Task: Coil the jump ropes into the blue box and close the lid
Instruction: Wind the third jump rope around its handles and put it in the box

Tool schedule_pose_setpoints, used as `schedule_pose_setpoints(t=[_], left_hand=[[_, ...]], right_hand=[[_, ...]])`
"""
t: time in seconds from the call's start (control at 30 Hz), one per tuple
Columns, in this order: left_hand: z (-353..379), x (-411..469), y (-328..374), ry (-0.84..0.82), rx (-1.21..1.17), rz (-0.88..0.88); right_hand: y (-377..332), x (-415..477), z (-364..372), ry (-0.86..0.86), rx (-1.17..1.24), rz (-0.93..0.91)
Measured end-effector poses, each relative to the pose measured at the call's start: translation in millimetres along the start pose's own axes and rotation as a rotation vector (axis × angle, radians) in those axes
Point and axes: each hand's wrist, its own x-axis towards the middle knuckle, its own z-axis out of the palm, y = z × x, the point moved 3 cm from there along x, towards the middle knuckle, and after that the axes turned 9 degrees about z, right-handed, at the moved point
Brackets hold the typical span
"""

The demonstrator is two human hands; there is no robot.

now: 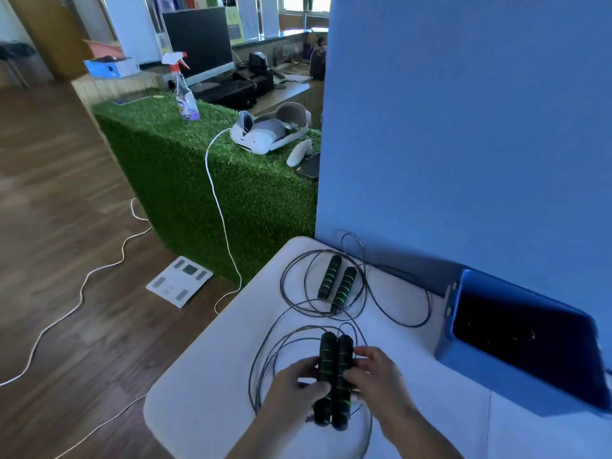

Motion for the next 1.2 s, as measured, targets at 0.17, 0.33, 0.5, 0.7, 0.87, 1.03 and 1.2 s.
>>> schedule_pose_setpoints(t=[0.17,0.33,0.5,0.7,0.87,1.03,1.2], left_hand=[[32,-15,44,-0.145,-0.034,0.087],[82,-39,85,-0.303,-0.134,0.143],[142,-65,111,-0.434,-0.201,0.188],[220,-104,118,-0.519,-0.216,0.235],[281,-147,118,-0.513,-0.204,0.338],[328,-184,108,-0.451,-0.127,0.496],[363,-211,99,-0.305,-0.021,0.612]], right_hand=[[-23,-46,-58,0.022,0.126,-0.072],[-36,-104,-119,0.094,0.23,-0.174],[-23,-155,-178,0.146,0.339,-0.267],[9,-202,-246,0.224,0.429,-0.333],[33,-243,-294,0.261,0.424,-0.377],[50,-268,-324,0.257,0.429,-0.394],[61,-280,-337,0.192,0.622,-0.316]])
